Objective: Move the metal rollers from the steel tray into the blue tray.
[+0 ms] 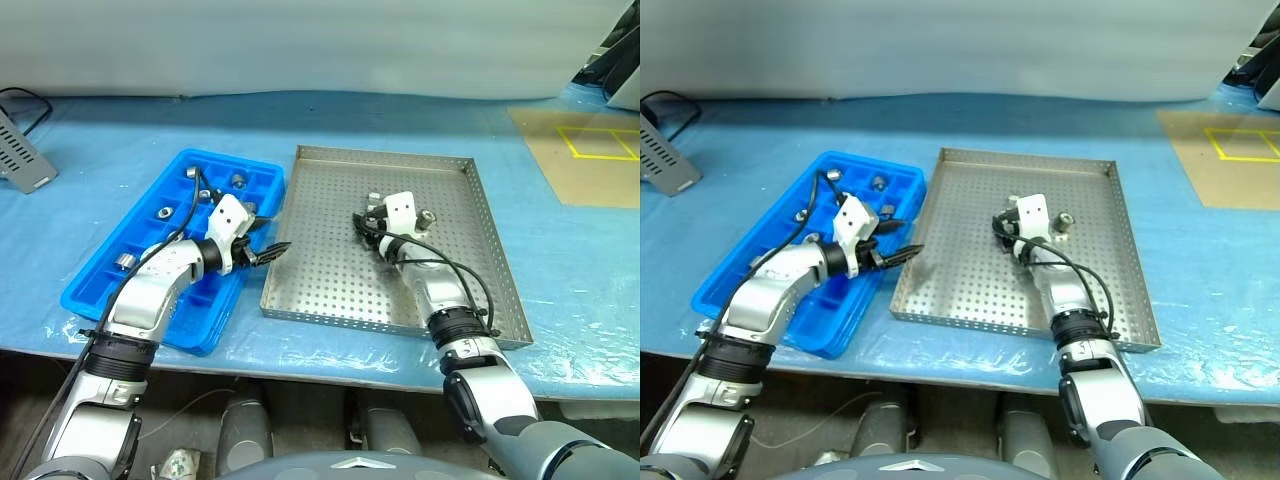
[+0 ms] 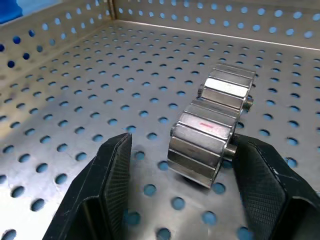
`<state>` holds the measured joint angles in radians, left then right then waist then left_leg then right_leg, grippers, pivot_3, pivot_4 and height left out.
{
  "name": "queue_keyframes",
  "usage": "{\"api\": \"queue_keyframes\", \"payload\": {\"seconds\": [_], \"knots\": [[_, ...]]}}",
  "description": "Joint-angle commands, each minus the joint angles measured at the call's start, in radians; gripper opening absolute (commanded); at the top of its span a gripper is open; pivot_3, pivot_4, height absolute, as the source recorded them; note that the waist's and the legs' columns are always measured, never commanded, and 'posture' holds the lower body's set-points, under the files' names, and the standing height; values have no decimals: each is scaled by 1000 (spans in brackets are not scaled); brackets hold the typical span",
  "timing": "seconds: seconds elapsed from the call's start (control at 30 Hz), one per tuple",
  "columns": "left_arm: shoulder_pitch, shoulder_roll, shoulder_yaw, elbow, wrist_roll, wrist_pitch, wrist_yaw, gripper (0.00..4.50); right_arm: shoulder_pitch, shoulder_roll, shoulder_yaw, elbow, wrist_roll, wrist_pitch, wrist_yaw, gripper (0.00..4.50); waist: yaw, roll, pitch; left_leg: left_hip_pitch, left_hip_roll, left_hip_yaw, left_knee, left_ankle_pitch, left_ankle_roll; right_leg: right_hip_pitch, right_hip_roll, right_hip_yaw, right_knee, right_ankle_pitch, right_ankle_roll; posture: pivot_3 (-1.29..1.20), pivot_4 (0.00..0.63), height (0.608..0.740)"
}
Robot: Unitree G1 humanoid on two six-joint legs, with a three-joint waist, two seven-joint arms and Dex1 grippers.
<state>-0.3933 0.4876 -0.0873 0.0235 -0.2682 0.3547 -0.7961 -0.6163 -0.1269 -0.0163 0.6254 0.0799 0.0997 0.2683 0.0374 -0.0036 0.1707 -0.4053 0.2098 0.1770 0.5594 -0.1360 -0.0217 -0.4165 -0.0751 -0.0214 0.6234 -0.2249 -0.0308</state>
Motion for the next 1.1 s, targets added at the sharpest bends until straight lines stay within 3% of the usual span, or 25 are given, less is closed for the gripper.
{"api": "queue_keyframes", "payload": {"seconds": [0.03, 0.1, 0.17, 0.33, 0.57, 0.83, 0.97, 1.1], "knots": [[-16, -4, 2, 15, 11, -40, -12, 3695, -18, 12, 9, 3, -13, -13, -7, 3186, 0, 0, 0, 0, 0, 0, 0, 0, 0, 0, 0, 0, 0, 0, 0, -133, 150, 740], [-16, -8, 1, 31, 17, -54, -15, 3695, -16, 9, 14, 5, -29, -24, -14, 3186, 0, 0, 0, 0, 0, 0, 0, 0, 0, 0, 0, 0, 0, 0, 0, -132, 150, 740], [-13, -10, 2, 46, 22, -65, -14, 3695, -14, 5, 11, 10, -38, -32, -25, 2832, 0, 0, 0, 0, 0, 0, 0, 0, 0, 0, 0, 0, 0, 0, 0, -132, 150, 740], [-3, -14, 0, 57, 32, -80, -13, 3695, -13, -10, -1, 32, -50, -51, -45, 1440, 0, 0, 0, 1, 0, 0, 0, 0, 0, 0, 0, 0, 0, 0, 0, -132, 150, 740], [-6, -11, 3, 63, 37, -83, -14, 3695, -8, -7, 1, 16, -40, -40, -28, 1433, 0, 0, 0, 1, 0, 0, -1, 0, 0, 1, 0, 0, 0, 0, 0, -138, 150, 740], [-57, 2, 29, 29, -3, -23, -37, 3695, 58, -69, 27, -367, 164, 193, 328, 1433, 2, 1, 0, -1, 0, 0, -3, 0, 0, -2, 0, 0, -1, 0, 0, -140, 150, 740], [-93, 26, 59, 30, -63, -2, -112, 3695, 147, -234, 6, -702, 443, 534, 572, 1433, 10, 2, 1, -3, -1, 0, -6, 0, 1, -3, 0, 0, -5, 0, 0, -152, 150, 740], [-138, 71, 71, 89, -95, -32, -227, 3695, 212, -385, -22, -860, 600, 714, 669, 1433, 8, 2, 1, 0, -2, 1, -11, -1, 1, 0, 0, 0, -11, 0, 0, -166, 150, 740]]}}
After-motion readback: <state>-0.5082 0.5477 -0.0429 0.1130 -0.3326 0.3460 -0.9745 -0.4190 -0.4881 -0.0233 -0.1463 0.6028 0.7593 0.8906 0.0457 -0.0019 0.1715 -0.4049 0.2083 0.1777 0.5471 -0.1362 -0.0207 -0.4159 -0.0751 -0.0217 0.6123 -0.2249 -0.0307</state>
